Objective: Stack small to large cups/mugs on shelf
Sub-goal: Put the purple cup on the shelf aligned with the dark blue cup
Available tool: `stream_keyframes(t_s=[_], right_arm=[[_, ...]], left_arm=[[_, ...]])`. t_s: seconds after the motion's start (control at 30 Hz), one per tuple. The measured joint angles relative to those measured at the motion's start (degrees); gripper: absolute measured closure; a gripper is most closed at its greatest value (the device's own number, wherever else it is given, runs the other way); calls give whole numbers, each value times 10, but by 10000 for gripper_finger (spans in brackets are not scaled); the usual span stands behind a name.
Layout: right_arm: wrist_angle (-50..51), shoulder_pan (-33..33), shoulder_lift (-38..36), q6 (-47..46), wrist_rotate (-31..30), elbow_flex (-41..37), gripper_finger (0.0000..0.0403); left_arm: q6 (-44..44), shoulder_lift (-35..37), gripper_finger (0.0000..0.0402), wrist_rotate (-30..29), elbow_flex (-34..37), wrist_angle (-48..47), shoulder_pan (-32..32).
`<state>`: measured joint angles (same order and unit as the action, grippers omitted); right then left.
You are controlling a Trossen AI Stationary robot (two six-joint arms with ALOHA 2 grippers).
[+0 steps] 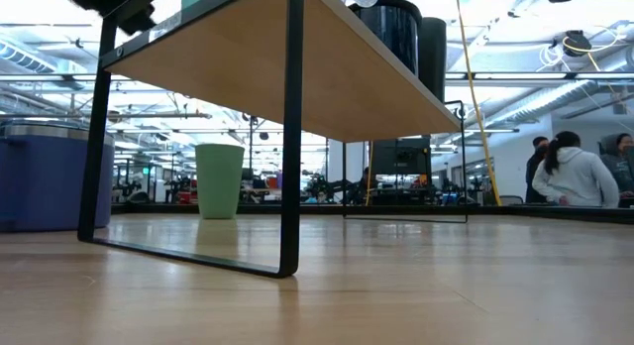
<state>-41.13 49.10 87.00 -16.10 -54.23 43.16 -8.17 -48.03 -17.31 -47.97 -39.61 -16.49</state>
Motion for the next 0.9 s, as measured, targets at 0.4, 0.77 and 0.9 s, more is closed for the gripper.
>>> stream_keyframes(t_s=[0.4, 0.77, 0.9], right_arm=[[-1, 9, 0, -23, -28, 0, 273], [15, 13, -4, -60, -59, 0, 273], [46, 16, -4, -77, -58, 0, 273]], left_arm=[[-166, 16, 392, -49, 0, -137, -103], [-318, 12, 392, -87, 0, -154, -199], [-387, 8, 392, -83, 0, -185, -228]])
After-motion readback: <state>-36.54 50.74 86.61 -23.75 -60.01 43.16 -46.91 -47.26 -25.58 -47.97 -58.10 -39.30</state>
